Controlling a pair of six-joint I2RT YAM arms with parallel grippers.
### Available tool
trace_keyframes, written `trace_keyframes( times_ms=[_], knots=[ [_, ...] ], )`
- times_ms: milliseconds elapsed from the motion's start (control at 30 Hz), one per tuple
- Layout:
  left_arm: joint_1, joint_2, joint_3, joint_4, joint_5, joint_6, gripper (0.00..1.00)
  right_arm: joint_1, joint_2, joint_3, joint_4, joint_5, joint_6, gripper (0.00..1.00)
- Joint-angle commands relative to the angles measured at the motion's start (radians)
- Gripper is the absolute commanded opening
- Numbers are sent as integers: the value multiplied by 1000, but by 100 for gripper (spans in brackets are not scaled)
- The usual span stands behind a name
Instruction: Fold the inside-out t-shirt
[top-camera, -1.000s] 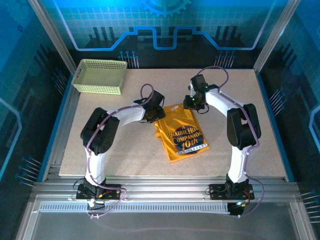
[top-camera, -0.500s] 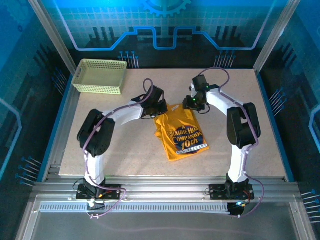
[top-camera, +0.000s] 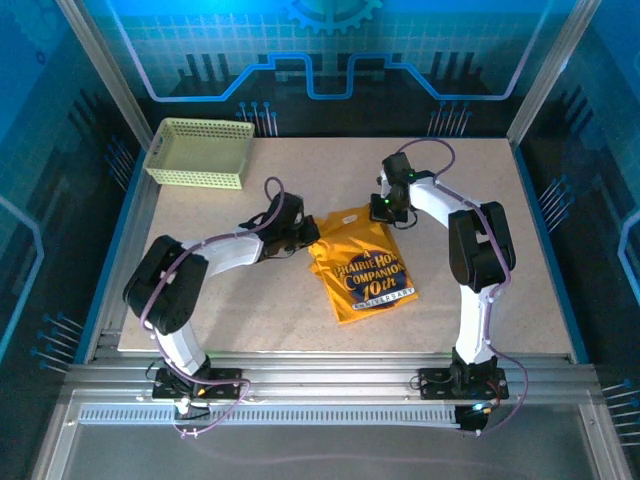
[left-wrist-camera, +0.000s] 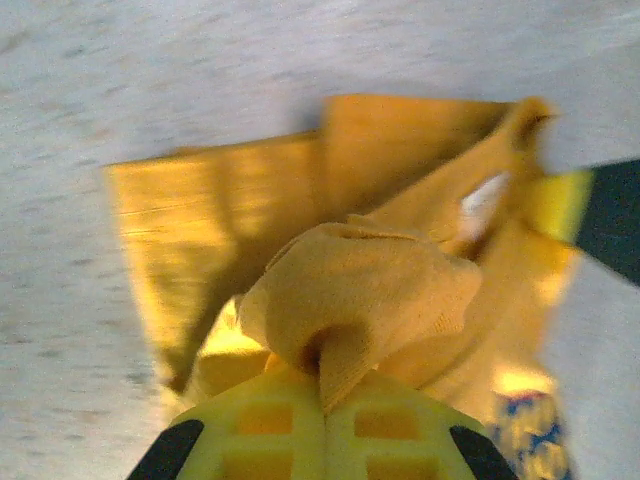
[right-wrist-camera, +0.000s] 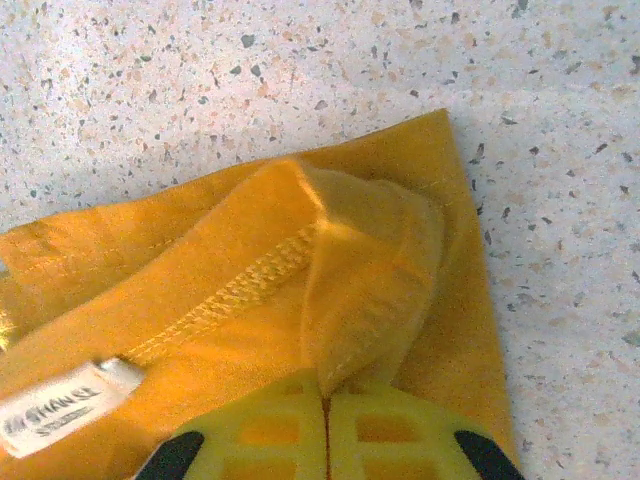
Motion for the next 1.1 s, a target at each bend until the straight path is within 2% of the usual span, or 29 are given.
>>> trace_keyframes(
  times_ms=[0,200,533,600,833,1000,1067],
  knots=[
    [24,34,-26,64,21,-11,0,-11,2,26,-6,3,-7,4],
    [45,58,-22,66,-1,13,3,-10,-21,30,-10,33,-20,0],
    [45,12,89,123,163,34,0,-1,-124,23,10,59,-49,0],
    [43,1,73,166,175,39,5,-1,-145,27,11,70,-53,0],
    [79,97,42,220,165,-1,2,-2,-75,91,-14,89,-72,0],
    [107,177,93,153,119,11,12,-7,-18,125,-7,110,-96,2],
    [115,204,139,87,96,27,25,-12,13,158,-21,120,-110,14]
  ],
)
